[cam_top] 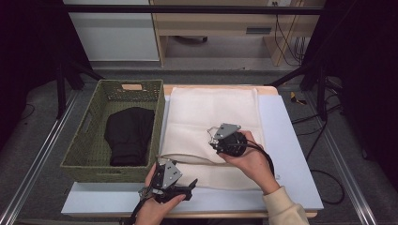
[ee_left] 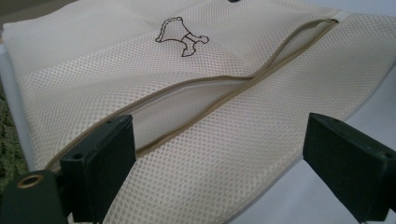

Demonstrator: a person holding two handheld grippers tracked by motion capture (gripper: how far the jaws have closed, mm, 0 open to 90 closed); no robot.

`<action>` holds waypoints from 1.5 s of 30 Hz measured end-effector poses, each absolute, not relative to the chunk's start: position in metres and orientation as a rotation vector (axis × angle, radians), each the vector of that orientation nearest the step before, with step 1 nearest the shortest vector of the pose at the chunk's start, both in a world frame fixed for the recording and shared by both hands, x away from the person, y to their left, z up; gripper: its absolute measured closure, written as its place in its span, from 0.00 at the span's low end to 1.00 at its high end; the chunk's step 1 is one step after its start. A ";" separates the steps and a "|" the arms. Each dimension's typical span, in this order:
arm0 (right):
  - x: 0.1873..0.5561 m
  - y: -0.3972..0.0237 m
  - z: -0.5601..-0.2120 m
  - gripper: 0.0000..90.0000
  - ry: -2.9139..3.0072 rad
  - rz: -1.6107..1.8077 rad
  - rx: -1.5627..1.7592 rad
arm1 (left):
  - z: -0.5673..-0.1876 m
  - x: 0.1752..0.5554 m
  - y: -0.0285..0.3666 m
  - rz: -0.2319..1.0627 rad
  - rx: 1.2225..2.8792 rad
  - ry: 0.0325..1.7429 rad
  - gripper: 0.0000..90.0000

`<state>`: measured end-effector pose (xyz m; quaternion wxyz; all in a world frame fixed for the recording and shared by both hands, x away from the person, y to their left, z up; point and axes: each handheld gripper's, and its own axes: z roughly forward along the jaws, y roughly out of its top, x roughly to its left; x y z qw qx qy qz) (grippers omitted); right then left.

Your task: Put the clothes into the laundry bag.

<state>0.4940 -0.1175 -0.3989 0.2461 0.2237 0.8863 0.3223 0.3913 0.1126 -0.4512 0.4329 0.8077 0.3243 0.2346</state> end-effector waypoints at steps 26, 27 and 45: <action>0.491 -0.088 -0.462 0.70 2.641 0.794 0.591 | -0.463 0.394 0.107 0.583 2.043 0.832 0.19; 0.491 -0.088 -0.462 0.70 2.641 0.794 0.591 | -0.463 0.393 0.107 0.582 2.038 0.829 0.19; 0.496 -0.097 -0.421 0.97 2.530 0.789 0.597 | -0.466 0.397 0.093 0.522 2.045 0.791 0.35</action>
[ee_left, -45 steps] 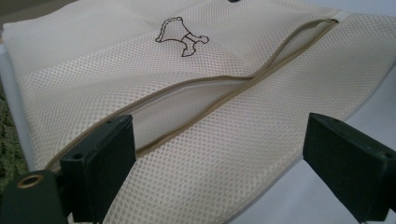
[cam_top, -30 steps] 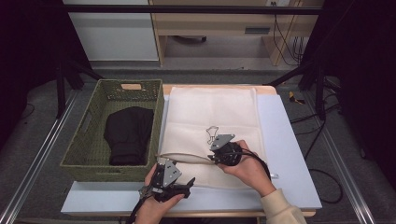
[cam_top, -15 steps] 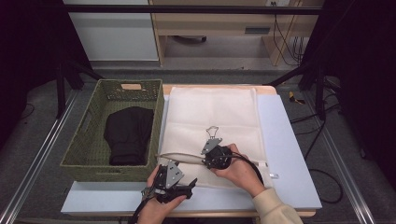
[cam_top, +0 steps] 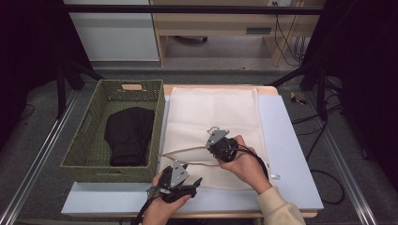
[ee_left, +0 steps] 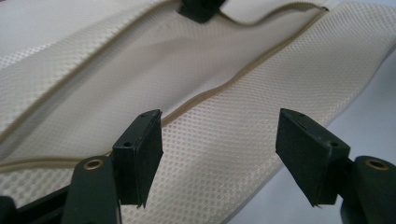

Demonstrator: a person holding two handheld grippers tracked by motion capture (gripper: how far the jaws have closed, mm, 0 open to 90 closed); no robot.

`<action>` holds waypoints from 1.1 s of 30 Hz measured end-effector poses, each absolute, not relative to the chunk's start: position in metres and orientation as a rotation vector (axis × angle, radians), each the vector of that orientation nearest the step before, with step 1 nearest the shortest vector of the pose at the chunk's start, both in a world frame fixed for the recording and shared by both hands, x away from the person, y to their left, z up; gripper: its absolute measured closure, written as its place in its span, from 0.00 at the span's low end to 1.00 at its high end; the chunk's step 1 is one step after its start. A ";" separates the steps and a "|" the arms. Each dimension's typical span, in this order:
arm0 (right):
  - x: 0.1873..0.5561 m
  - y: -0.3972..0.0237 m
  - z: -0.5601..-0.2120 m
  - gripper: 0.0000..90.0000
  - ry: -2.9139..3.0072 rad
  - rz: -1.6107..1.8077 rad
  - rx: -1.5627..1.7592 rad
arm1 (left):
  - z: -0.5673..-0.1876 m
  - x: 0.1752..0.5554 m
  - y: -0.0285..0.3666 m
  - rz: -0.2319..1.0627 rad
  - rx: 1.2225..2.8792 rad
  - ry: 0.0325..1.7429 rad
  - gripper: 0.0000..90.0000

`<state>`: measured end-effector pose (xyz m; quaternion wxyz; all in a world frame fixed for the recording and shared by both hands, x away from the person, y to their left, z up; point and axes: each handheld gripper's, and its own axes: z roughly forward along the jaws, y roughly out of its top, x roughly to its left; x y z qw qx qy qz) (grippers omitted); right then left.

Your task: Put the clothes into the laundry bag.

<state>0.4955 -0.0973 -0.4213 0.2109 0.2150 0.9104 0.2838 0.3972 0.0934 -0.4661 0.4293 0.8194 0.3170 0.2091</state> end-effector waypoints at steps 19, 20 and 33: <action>0.516 -0.091 -0.336 0.97 2.388 0.749 0.541 | -0.475 0.401 0.076 0.498 2.091 0.745 0.43; 0.516 -0.090 -0.330 0.97 2.376 0.745 0.535 | -0.476 0.401 0.076 0.497 2.094 0.740 0.43; 0.524 -0.084 -0.309 0.97 2.356 0.684 0.481 | -0.479 0.405 0.069 0.478 2.091 0.722 0.45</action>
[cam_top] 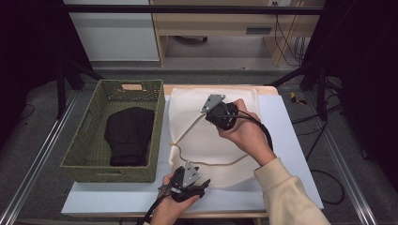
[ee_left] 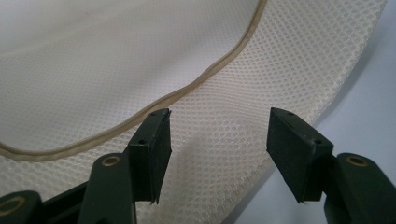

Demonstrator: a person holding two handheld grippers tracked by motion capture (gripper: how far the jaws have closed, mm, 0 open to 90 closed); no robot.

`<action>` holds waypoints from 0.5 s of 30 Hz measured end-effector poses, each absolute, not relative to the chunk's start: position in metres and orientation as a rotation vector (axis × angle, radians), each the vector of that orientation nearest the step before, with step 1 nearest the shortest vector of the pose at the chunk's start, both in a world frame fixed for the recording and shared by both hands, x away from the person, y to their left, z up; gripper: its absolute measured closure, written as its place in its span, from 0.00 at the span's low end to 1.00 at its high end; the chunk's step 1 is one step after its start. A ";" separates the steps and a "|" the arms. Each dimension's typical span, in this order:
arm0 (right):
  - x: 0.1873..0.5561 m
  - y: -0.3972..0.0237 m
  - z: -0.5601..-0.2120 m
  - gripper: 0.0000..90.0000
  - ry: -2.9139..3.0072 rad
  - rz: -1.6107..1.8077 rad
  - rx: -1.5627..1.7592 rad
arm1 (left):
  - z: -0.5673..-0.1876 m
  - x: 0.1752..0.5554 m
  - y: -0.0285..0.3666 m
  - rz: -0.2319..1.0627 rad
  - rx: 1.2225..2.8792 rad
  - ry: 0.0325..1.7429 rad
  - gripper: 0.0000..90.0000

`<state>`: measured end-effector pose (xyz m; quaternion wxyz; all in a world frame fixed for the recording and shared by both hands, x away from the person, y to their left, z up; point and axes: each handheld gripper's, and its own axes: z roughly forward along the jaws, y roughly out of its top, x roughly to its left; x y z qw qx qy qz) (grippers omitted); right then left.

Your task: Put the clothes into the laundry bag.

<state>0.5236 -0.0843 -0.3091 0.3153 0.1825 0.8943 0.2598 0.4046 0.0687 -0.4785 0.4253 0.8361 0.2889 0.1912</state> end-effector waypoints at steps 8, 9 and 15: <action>0.525 -0.084 -0.296 0.97 2.322 0.653 0.449 | -0.480 0.407 0.062 0.460 2.090 0.710 0.47; 0.525 -0.084 -0.296 0.97 2.322 0.653 0.449 | -0.480 0.407 0.062 0.461 2.090 0.709 0.47; 0.522 -0.081 -0.290 0.97 2.295 0.662 0.441 | -0.479 0.409 0.060 0.454 2.087 0.706 0.47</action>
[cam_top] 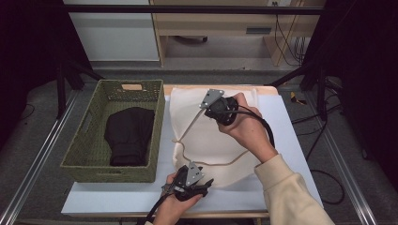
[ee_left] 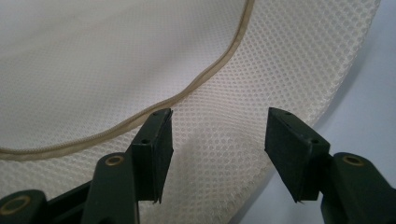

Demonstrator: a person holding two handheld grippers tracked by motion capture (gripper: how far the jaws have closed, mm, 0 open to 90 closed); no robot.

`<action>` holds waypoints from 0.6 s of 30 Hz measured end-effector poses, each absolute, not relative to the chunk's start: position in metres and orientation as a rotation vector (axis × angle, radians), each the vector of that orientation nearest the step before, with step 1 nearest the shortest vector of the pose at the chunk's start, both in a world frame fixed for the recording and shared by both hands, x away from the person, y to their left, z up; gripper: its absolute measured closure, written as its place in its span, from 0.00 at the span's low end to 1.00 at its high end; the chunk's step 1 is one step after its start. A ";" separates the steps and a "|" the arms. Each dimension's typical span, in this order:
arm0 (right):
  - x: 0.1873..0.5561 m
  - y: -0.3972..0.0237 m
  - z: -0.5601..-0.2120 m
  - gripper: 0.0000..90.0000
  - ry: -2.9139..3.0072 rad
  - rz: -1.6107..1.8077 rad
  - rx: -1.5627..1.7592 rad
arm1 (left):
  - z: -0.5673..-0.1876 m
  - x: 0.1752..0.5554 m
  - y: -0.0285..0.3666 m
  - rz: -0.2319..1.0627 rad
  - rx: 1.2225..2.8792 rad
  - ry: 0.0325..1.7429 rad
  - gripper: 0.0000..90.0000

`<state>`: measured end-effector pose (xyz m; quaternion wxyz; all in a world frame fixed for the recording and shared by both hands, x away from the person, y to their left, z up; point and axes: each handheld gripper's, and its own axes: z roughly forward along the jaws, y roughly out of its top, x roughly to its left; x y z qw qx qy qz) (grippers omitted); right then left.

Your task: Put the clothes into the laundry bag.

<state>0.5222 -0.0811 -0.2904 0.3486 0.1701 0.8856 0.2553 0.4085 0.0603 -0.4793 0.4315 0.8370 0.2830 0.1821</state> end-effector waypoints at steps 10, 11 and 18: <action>0.518 -0.082 -0.287 0.97 2.285 0.642 0.424 | -0.476 0.411 0.060 0.457 2.078 0.686 0.47; 0.518 -0.082 -0.288 0.97 2.281 0.647 0.430 | -0.476 0.411 0.061 0.460 2.078 0.685 0.47; 0.514 -0.088 -0.295 0.97 2.266 0.723 0.447 | -0.451 0.404 0.066 0.480 2.056 0.647 0.39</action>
